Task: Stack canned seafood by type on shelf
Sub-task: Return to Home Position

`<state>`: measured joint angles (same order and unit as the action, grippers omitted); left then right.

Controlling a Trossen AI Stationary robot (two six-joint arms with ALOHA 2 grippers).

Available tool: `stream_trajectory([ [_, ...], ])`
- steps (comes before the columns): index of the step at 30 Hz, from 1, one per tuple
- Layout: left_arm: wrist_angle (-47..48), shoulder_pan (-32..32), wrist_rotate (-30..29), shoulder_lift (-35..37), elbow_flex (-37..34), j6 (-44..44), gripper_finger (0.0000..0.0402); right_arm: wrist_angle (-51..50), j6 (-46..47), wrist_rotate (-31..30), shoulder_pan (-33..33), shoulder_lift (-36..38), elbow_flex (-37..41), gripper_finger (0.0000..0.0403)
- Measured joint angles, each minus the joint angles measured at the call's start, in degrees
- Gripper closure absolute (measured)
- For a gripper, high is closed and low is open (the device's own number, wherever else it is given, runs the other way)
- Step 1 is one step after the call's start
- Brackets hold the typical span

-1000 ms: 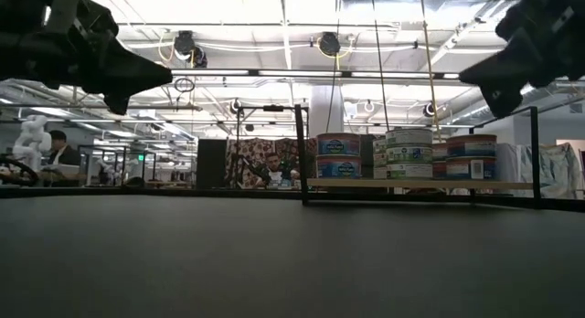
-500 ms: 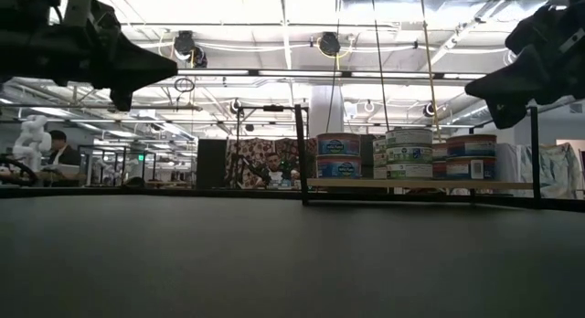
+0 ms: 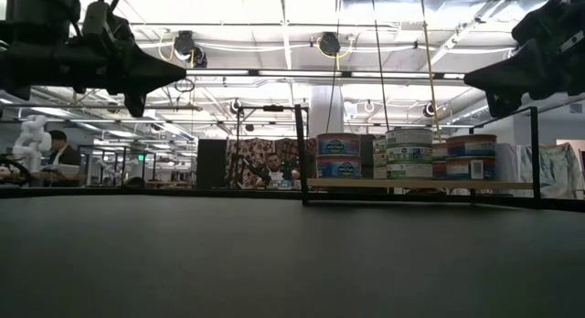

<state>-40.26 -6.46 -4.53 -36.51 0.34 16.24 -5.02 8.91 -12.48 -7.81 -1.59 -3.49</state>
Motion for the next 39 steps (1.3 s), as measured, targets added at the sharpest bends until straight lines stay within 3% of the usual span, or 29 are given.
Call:
stream_trajectory([
  [4, 0.0, -2.2, 5.1, 0.0, 0.0, 0.0, 0.0396, -0.1, -2.2, 3.3, 1.8, 0.0, 0.0, 0.0403],
  [39, 2.2, -2.9, 4.0, 0.0, -0.1, -1.6, 0.0396, 0.0, -3.6, 3.5, 3.3, -0.1, 0.0, 0.0403],
])
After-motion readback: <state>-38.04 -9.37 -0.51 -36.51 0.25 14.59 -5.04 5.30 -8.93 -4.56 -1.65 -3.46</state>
